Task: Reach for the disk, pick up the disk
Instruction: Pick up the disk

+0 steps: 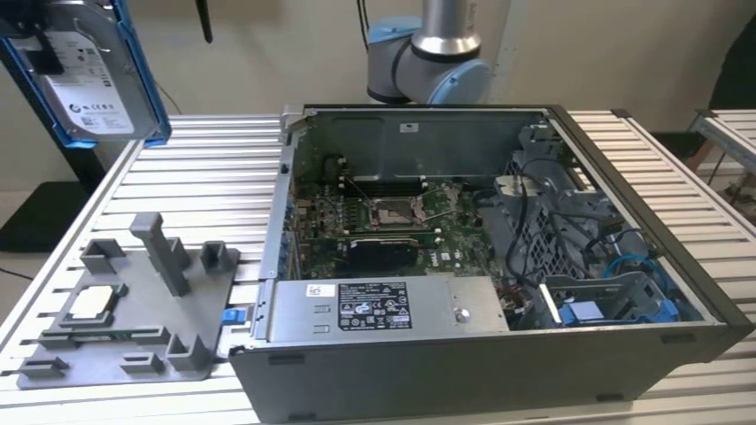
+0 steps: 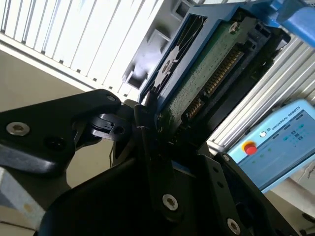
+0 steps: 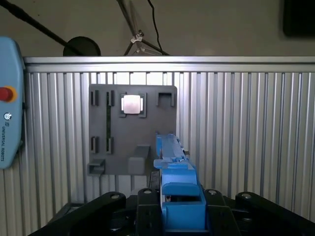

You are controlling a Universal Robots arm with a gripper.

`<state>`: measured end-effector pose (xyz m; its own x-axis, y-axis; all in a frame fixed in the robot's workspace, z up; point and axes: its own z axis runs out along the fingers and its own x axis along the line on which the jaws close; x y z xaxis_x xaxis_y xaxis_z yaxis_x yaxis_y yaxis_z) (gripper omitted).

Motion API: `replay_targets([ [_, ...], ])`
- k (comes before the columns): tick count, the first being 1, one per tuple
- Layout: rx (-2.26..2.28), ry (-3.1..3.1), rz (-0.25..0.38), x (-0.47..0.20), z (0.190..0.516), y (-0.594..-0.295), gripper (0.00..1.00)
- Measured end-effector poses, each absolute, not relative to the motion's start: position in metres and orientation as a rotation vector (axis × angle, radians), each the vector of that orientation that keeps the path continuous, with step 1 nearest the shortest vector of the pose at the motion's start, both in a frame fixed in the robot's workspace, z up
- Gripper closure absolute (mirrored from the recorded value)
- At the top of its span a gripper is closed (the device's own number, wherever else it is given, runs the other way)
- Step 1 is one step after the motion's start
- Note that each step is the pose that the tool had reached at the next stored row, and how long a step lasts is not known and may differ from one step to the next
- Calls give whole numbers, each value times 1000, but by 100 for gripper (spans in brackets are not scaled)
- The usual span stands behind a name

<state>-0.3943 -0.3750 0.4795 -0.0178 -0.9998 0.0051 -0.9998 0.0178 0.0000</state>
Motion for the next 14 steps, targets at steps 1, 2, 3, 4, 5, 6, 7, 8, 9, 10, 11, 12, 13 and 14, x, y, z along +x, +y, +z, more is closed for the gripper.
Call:
replay_targets([
  [1,2199,-2239,6,-392,480,-375,100],
  [2,2199,-2238,6,-390,480,-375,100],
  [3,2199,-2239,6,-387,480,-375,100],
  [4,2199,-2239,6,-385,480,-375,100],
  [5,2199,-2239,6,-383,480,-375,100],
  [6,2199,-2239,6,-381,479,-375,100],
  [7,2199,-2239,6,-378,480,-375,100],
  [8,2199,-2239,6,-376,480,-375,100],
  [9,2199,-2239,6,-374,480,-375,100],
  [10,2199,-2239,6,-371,480,-375,100],
  [11,2199,-2239,6,-369,480,-375,100],
  [12,2199,-2239,6,-367,480,-375,100],
  [13,2199,-2239,6,-365,480,-375,100],
  [14,2199,-2239,6,-362,479,-375,100],
])
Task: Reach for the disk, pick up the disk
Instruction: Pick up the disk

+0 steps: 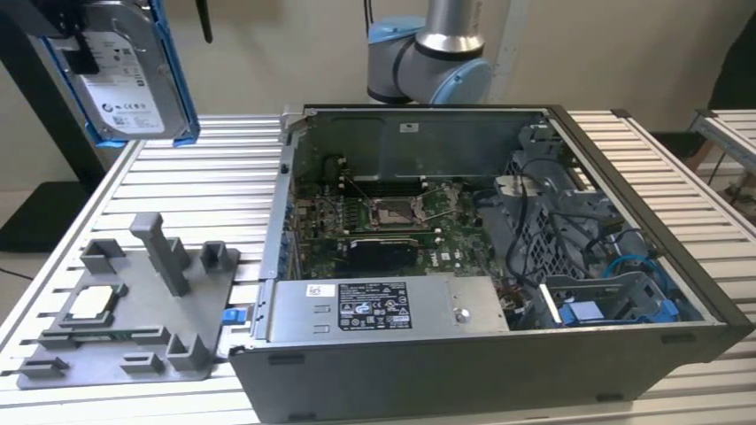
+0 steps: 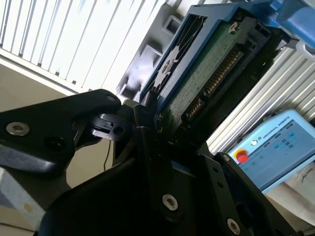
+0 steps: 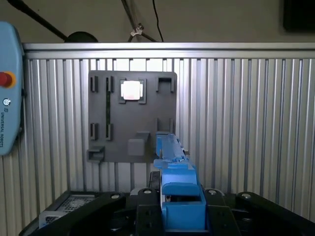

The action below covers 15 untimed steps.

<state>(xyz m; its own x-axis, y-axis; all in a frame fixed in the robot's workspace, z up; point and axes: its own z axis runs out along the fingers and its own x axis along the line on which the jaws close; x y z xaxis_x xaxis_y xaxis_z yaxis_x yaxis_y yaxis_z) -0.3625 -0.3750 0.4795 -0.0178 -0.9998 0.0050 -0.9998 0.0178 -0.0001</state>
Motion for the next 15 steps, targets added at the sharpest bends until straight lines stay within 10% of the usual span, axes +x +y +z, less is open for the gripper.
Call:
replay_targets([
  [15,2199,-2239,6,-328,480,-375,100],
])
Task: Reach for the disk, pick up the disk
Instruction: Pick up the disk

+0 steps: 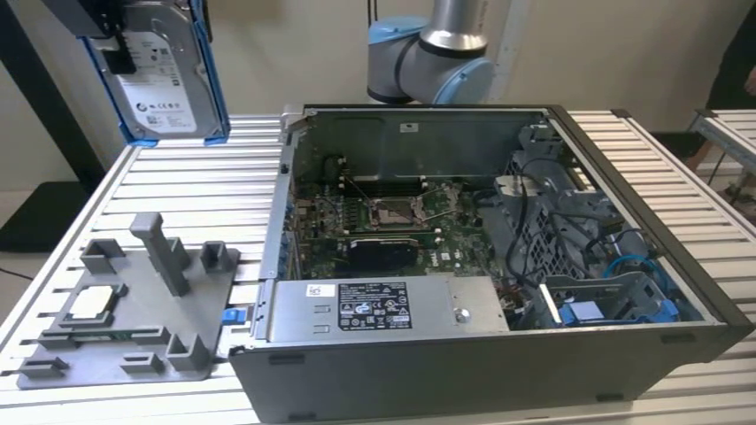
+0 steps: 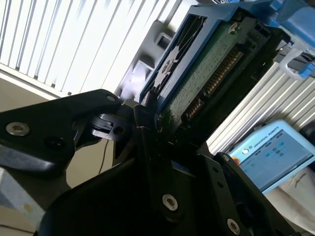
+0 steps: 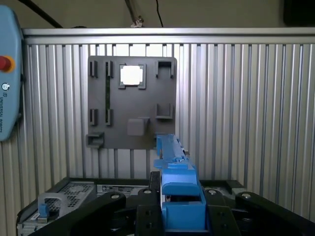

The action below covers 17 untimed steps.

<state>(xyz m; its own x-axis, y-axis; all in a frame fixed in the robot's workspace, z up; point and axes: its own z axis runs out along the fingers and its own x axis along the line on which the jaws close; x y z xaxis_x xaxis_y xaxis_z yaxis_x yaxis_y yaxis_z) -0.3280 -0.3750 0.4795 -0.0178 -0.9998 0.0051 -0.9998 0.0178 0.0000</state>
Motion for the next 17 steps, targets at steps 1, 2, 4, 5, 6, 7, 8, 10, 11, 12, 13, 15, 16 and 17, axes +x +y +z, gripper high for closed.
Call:
replay_targets([
  [1,2199,-2239,6,-326,480,-375,100],
  [2,2199,-2239,6,-323,480,-375,100],
  [4,2199,-2239,6,-318,480,-375,100],
  [5,2199,-2239,6,-316,480,-375,100],
  [6,2199,-2239,6,-314,480,-375,100],
  [7,2199,-2239,6,-311,480,-375,100],
  [8,2199,-2239,6,-309,480,-375,100],
  [10,2199,-2239,6,-304,480,-375,100],
  [11,2199,-2239,6,-302,480,-375,100],
  [12,2199,-2239,6,-300,480,-375,100],
  [13,2199,-2239,6,-297,480,-375,100],
  [15,2199,-2239,6,-293,480,-375,100],
  [16,2199,-2239,6,-290,480,-375,100],
  [17,2199,-2239,6,-288,480,-375,100],
])
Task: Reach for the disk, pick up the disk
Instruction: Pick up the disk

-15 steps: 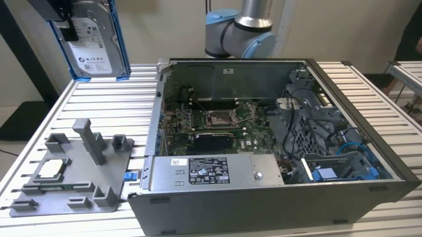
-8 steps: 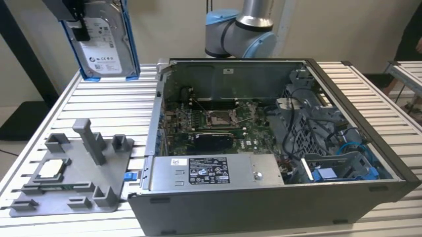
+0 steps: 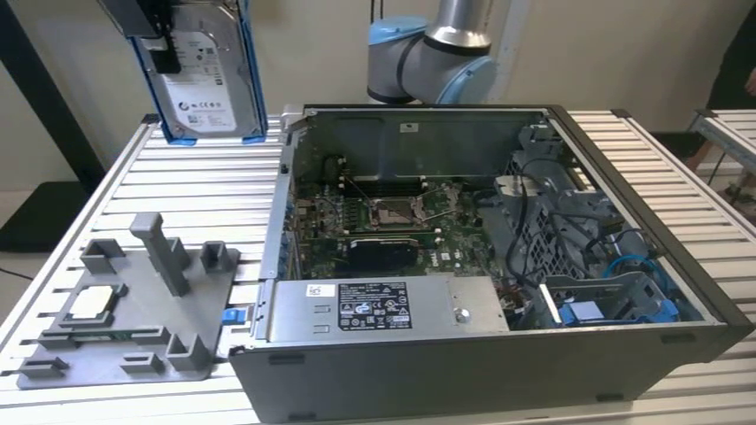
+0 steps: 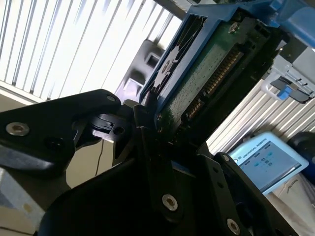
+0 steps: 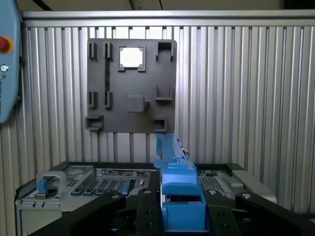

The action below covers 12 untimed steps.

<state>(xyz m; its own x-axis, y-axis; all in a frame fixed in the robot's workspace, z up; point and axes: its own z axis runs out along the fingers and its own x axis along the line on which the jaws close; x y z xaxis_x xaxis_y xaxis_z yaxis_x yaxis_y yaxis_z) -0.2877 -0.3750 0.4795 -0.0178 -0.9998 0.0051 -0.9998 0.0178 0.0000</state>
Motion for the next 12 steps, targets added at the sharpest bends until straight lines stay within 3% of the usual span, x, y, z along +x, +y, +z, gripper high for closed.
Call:
replay_targets([
  [12,2199,-2239,6,-244,479,-375,100],
])
